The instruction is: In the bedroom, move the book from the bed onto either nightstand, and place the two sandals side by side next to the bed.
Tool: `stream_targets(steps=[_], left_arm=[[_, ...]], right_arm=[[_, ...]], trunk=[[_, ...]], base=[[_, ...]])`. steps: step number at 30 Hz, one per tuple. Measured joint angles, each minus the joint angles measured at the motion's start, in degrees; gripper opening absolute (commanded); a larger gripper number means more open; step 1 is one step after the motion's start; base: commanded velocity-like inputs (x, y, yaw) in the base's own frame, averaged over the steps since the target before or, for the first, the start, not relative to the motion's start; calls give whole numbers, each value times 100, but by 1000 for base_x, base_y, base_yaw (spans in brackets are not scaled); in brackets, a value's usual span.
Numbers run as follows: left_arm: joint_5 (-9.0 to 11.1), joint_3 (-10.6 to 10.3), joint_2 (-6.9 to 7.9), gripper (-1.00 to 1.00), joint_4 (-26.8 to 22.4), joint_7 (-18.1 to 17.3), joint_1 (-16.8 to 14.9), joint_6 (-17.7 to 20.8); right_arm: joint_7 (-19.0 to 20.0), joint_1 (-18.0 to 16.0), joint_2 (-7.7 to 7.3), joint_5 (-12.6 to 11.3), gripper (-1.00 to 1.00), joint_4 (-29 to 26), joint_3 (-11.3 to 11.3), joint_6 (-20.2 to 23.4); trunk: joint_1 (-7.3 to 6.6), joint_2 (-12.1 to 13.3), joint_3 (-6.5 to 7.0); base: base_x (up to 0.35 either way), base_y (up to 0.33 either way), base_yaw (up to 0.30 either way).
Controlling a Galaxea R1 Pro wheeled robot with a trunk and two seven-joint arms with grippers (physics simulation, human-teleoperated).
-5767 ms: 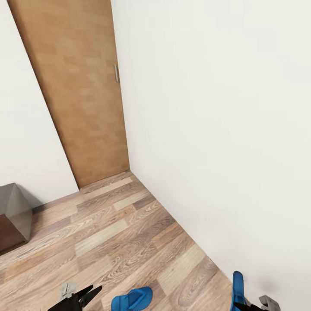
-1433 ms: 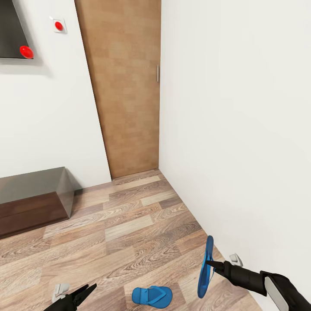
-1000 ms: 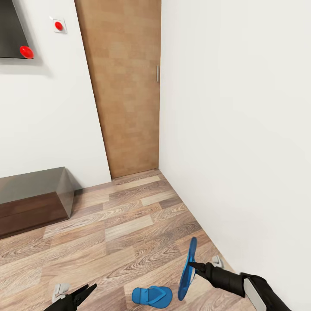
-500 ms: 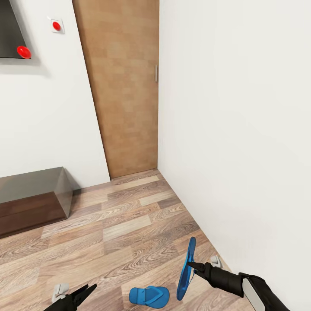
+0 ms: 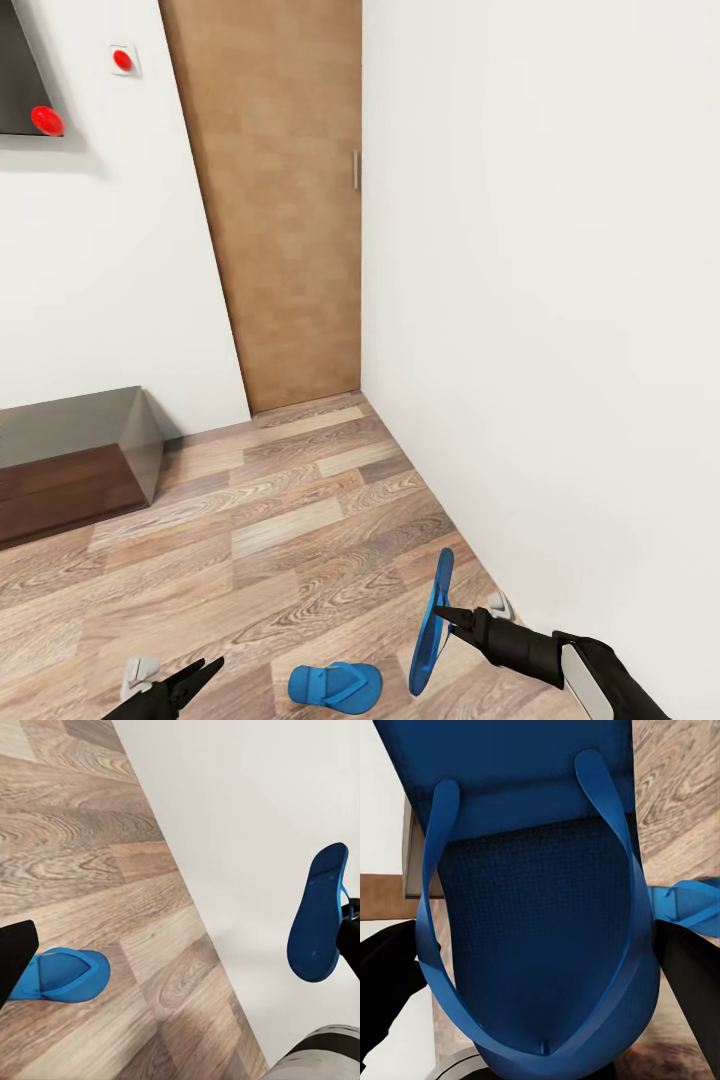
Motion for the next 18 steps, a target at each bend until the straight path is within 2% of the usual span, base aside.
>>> stream_targets(steps=[12,18], left_arm=[[1,0,0,100,-1,0,1,-1],[3,0,2,100,-1,0,1,3]], right_arm=[[0,-1,0,1,-100,1,1,-1],[0,-1,0,-2,-100,1,0,0]], trunk=[[0,0,-36],[0,0,-52]], base=[[0,-1,164],[0,0,108]])
